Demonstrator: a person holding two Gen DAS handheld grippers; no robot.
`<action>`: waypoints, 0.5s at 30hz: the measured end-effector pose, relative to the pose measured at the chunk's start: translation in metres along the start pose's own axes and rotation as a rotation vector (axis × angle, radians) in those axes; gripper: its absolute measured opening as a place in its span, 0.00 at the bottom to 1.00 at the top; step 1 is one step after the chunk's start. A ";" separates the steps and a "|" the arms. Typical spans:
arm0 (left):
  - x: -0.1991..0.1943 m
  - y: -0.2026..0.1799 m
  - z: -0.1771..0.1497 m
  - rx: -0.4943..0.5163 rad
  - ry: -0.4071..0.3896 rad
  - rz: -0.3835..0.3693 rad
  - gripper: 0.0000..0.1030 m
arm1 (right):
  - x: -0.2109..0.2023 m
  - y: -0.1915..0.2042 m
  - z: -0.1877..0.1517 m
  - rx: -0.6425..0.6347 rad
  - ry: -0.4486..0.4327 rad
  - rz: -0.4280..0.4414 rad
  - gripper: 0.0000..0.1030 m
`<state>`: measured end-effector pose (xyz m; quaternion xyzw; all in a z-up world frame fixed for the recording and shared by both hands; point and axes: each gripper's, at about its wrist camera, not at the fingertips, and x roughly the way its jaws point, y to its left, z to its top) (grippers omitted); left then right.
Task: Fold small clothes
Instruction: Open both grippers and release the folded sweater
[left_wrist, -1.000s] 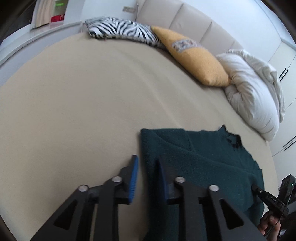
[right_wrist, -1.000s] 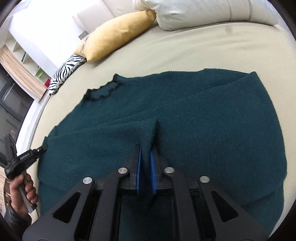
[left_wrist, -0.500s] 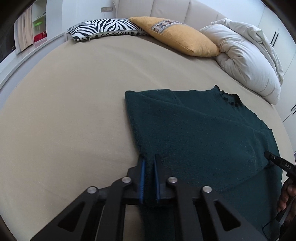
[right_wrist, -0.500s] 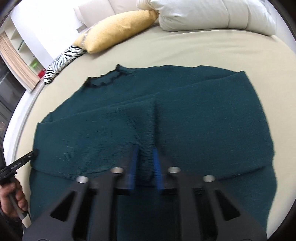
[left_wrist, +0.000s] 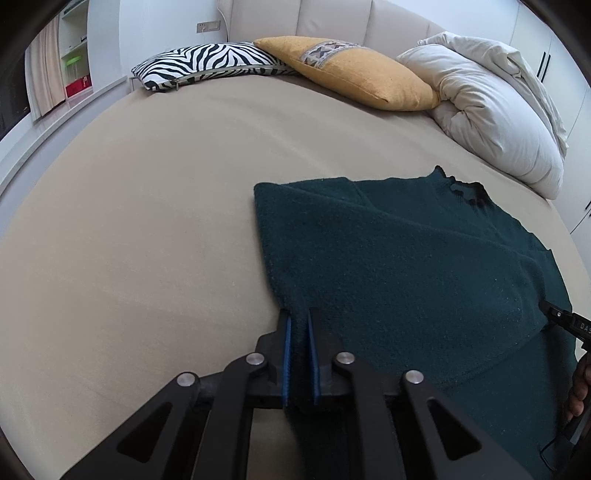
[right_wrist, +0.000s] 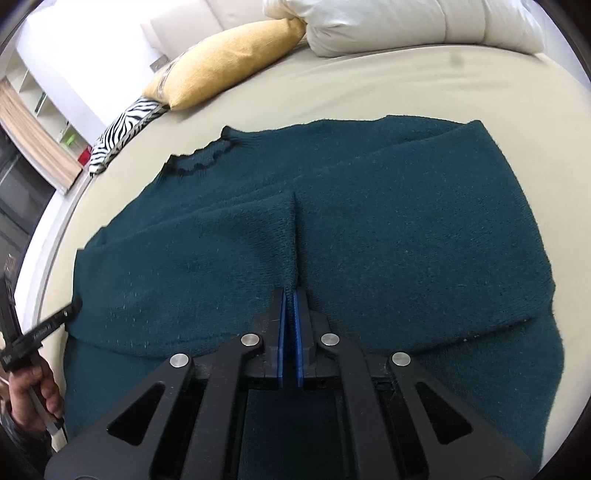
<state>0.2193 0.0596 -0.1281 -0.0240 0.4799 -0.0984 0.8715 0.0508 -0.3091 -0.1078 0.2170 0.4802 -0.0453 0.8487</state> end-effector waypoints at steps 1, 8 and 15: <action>-0.004 0.001 0.000 -0.008 0.000 0.000 0.20 | -0.004 -0.002 0.001 0.018 0.008 0.005 0.06; -0.047 -0.007 0.008 -0.013 -0.127 0.078 0.43 | -0.054 0.009 0.010 0.020 -0.101 0.021 0.10; 0.007 -0.049 0.001 0.099 -0.013 0.042 0.50 | -0.002 0.008 0.020 0.104 -0.101 0.170 0.62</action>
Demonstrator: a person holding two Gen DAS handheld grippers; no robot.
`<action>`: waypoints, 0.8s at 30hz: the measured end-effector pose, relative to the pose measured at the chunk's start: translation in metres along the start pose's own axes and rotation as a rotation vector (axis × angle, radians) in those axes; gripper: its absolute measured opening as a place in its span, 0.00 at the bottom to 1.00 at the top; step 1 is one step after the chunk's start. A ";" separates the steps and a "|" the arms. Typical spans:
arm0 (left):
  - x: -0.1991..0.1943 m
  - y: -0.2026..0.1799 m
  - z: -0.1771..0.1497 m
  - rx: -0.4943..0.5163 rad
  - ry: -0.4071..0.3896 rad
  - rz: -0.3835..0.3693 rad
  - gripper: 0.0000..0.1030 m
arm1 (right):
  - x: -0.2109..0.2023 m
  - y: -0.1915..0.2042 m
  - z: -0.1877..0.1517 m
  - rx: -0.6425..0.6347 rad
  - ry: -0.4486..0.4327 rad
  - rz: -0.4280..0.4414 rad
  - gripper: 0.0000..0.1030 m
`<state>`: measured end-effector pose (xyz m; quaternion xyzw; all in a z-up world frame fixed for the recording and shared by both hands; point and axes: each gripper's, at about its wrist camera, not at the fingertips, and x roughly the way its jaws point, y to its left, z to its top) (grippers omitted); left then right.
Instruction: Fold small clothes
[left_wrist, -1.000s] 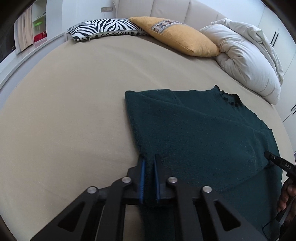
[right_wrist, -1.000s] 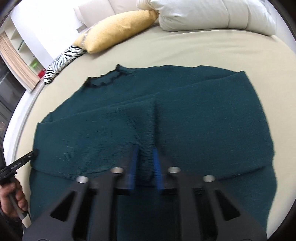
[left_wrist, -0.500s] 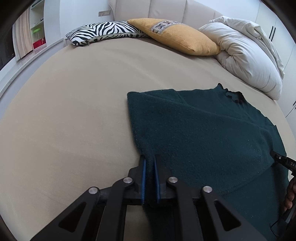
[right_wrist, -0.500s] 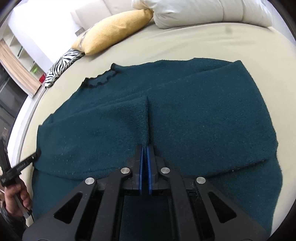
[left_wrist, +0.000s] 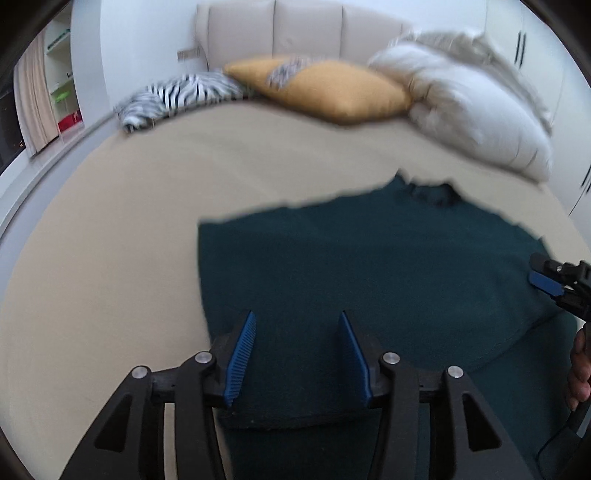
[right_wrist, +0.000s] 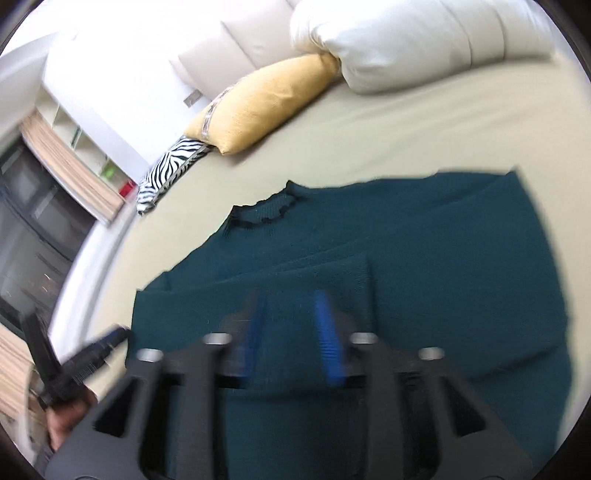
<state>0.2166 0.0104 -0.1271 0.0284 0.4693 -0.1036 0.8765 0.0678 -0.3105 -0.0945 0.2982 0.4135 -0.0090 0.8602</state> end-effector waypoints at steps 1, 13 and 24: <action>0.005 0.000 -0.003 0.000 -0.006 -0.004 0.51 | 0.012 -0.012 -0.005 0.005 0.012 0.011 0.61; -0.093 0.028 -0.055 -0.053 -0.077 -0.176 0.73 | -0.137 -0.061 -0.057 0.071 -0.155 -0.022 0.61; -0.165 0.078 -0.193 -0.258 0.093 -0.345 0.76 | -0.261 -0.138 -0.169 0.121 -0.122 -0.063 0.61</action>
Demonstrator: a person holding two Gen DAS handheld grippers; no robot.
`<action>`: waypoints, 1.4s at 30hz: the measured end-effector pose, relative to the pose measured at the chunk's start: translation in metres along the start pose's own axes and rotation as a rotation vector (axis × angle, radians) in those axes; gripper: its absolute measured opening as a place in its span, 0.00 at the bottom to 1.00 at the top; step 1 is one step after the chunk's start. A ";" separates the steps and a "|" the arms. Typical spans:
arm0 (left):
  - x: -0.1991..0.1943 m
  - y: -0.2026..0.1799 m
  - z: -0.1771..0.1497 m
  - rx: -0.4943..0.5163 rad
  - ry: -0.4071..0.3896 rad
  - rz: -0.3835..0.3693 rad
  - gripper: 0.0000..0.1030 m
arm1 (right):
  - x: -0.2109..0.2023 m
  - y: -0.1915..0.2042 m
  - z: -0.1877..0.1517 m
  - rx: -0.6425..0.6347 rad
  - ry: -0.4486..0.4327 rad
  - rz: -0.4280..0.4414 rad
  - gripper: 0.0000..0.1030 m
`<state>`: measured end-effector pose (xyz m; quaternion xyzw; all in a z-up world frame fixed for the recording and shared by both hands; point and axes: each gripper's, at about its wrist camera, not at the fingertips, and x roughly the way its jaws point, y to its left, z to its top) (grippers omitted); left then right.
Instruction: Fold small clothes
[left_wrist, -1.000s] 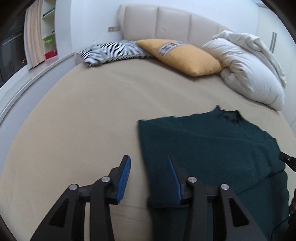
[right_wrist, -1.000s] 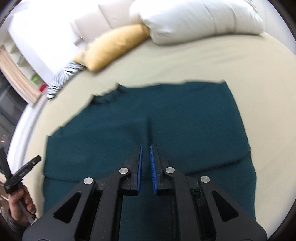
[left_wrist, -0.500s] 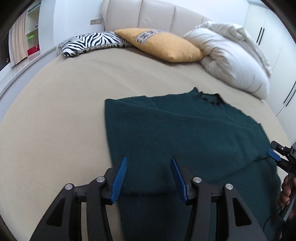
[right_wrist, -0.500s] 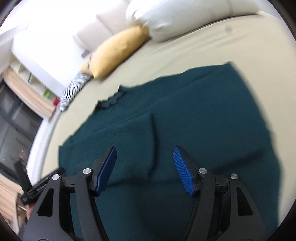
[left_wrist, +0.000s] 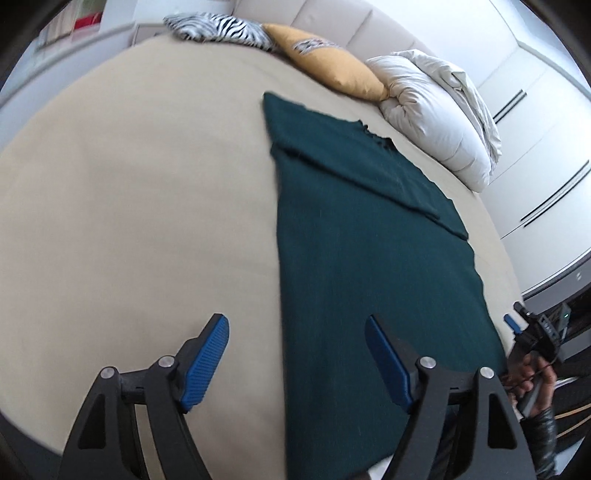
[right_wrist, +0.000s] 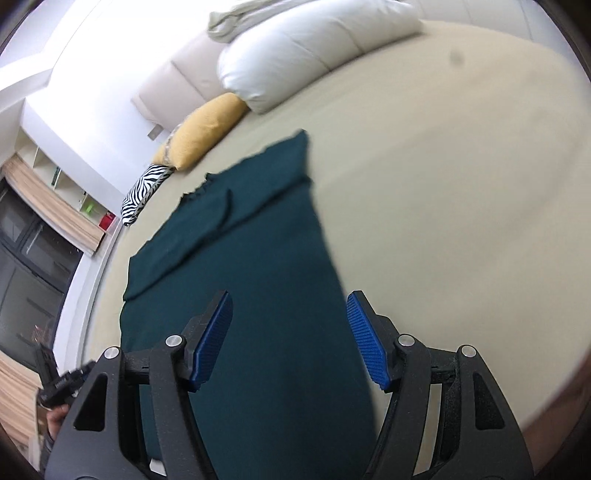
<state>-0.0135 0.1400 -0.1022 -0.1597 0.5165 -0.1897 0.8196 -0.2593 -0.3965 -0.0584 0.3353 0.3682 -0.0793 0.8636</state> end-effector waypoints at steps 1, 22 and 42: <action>-0.002 0.001 -0.008 -0.013 0.013 -0.014 0.76 | -0.010 -0.010 -0.006 0.026 -0.007 0.013 0.61; 0.014 0.020 -0.068 -0.140 0.218 -0.237 0.55 | -0.044 -0.047 -0.059 0.097 0.135 0.136 0.61; 0.002 0.005 -0.064 -0.095 0.176 -0.254 0.07 | -0.046 -0.050 -0.069 0.069 0.284 0.079 0.40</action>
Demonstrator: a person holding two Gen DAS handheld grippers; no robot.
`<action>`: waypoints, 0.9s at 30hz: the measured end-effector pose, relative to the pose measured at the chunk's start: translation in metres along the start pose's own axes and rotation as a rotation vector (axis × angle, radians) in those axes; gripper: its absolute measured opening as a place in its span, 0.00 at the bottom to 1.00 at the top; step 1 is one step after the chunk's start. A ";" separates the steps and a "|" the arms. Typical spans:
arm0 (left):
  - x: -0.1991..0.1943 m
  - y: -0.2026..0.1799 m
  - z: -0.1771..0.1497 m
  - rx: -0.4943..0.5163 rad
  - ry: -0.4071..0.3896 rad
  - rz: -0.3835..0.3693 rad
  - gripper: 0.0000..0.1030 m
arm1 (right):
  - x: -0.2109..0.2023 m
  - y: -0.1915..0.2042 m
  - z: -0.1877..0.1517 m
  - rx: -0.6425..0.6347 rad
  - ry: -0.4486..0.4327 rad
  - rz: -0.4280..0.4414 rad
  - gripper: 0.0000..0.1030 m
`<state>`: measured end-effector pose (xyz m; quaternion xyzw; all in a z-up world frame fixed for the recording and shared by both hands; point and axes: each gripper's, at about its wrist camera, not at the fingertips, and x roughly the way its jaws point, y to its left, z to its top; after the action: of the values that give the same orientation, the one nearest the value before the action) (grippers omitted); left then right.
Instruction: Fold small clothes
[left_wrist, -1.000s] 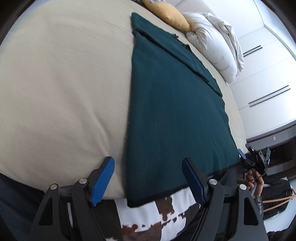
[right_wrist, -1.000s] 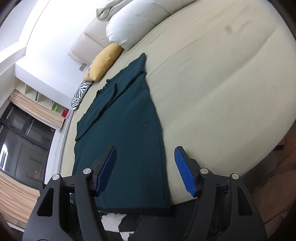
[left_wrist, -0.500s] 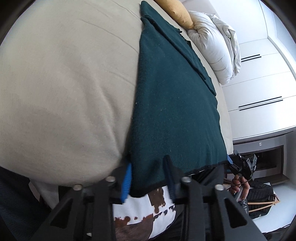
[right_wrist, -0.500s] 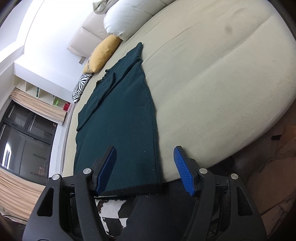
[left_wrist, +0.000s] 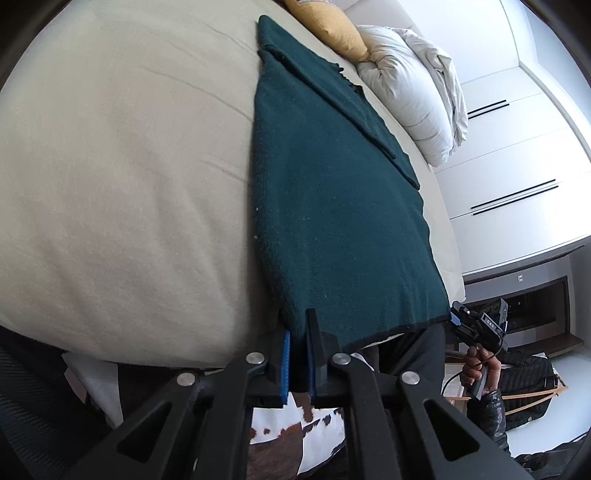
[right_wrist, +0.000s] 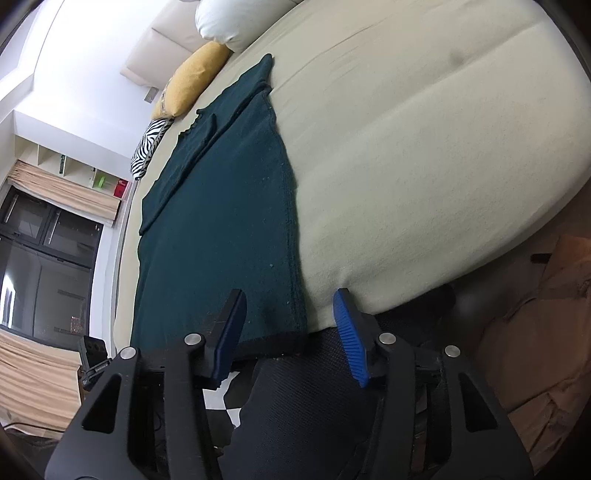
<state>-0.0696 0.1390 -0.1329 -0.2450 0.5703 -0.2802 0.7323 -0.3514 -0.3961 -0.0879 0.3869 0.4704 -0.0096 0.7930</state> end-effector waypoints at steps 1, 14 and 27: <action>-0.001 -0.001 -0.001 0.006 -0.003 -0.002 0.07 | 0.001 0.002 0.000 -0.009 0.013 -0.002 0.36; -0.024 -0.006 0.005 -0.014 -0.093 -0.109 0.06 | -0.009 0.026 0.000 -0.051 -0.057 0.042 0.06; -0.062 -0.024 0.072 -0.122 -0.274 -0.353 0.06 | -0.023 0.081 0.071 -0.053 -0.266 0.250 0.06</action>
<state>-0.0146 0.1669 -0.0566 -0.4205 0.4296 -0.3333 0.7263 -0.2811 -0.3912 -0.0034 0.4166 0.3098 0.0503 0.8532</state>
